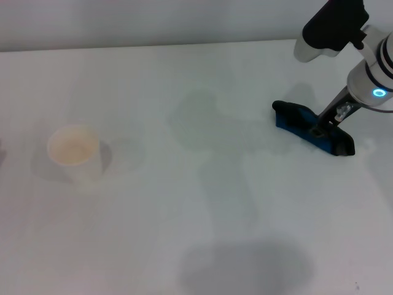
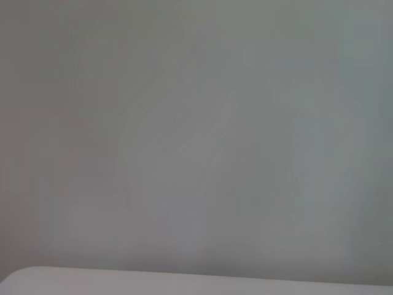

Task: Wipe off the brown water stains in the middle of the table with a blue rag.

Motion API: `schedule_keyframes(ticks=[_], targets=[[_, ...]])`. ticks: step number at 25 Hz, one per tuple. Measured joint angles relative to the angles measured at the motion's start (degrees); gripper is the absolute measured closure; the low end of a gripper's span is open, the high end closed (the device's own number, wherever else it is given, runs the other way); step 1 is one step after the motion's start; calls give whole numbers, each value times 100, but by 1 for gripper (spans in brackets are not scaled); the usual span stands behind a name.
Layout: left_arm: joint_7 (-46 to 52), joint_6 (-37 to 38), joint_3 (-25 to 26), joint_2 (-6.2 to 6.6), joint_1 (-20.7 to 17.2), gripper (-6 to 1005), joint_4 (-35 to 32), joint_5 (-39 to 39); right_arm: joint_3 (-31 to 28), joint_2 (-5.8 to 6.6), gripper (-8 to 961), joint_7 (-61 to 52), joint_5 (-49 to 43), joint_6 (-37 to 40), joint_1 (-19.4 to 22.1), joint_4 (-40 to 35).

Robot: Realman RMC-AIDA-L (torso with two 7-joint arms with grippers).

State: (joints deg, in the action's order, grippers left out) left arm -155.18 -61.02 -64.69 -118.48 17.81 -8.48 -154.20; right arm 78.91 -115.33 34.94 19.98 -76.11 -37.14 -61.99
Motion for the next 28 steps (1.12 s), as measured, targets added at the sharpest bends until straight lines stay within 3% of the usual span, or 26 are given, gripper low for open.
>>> schedule_keyframes(ticks=[1,9,15,28], targets=[[0,0,0,0,0,124,0,-1,-16,0,817,-1,1,-2,11,-24],[0,4,0,0,-6,124,-4,-22,-162,12,529,21,71,-50,28,-110],[2,4,0,0,11,124,-5,-28,-152,0,529,28,76,-177,21,-212],[-3,74,0,9,21,123,-5,-32,-203,6,529,110,941,-844,454,-1667]])
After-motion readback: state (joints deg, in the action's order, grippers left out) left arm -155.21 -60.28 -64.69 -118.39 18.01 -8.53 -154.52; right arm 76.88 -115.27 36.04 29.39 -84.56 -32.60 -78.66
